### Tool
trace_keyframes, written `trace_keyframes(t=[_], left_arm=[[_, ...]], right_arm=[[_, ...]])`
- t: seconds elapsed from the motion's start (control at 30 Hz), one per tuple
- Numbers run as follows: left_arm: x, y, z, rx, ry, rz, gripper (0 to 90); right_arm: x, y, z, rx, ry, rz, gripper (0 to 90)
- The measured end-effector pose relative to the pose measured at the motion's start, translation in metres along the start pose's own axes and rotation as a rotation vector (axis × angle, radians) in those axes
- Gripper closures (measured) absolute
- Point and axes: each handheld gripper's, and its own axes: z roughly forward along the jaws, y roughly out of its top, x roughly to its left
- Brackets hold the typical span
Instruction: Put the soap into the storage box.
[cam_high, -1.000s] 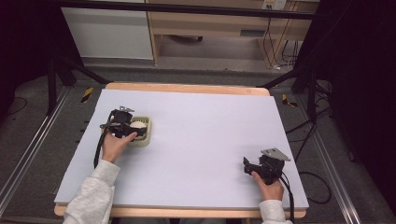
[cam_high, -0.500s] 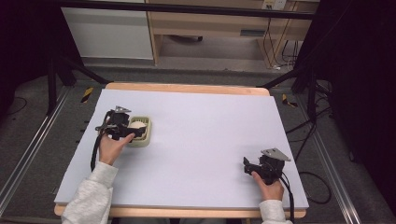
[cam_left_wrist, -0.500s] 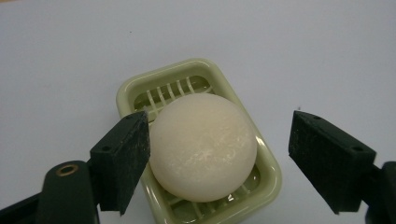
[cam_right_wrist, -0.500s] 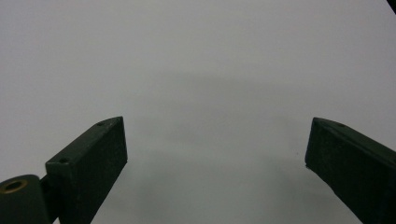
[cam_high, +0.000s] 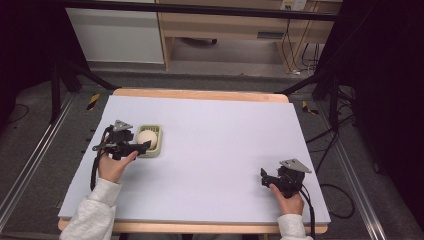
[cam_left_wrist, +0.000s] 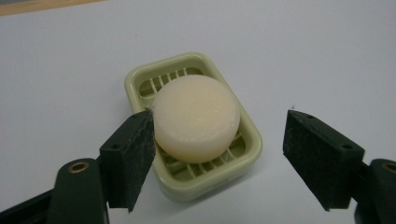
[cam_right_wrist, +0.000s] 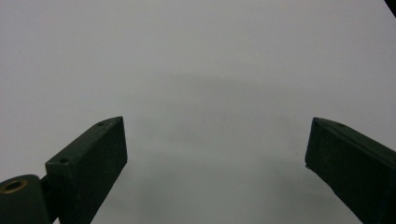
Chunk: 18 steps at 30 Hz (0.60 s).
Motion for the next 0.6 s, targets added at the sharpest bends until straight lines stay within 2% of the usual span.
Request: trace_keyframes(t=[0.13, 0.3, 0.57, 0.6], left_arm=[[-0.001, -0.012, -0.005, 0.001, -0.012, -0.005, 24.8], [-0.001, -0.028, -0.009, 0.004, 0.005, 0.008, 25.2], [0.004, -0.051, -0.019, 0.004, 0.019, -0.005, 25.6], [0.004, -0.054, -0.019, 0.016, 0.023, -0.001, 25.6]], right_arm=[[0.0, 0.0, 0.0, -0.001, 0.001, 0.003, 5.9], [0.0, 0.0, 0.0, 0.001, 0.001, 0.003, 5.9], [0.0, 0.0, 0.0, 0.001, 0.002, 0.0, 5.8], [0.0, 0.0, 0.0, 0.0, 0.002, 0.001, 5.8]])
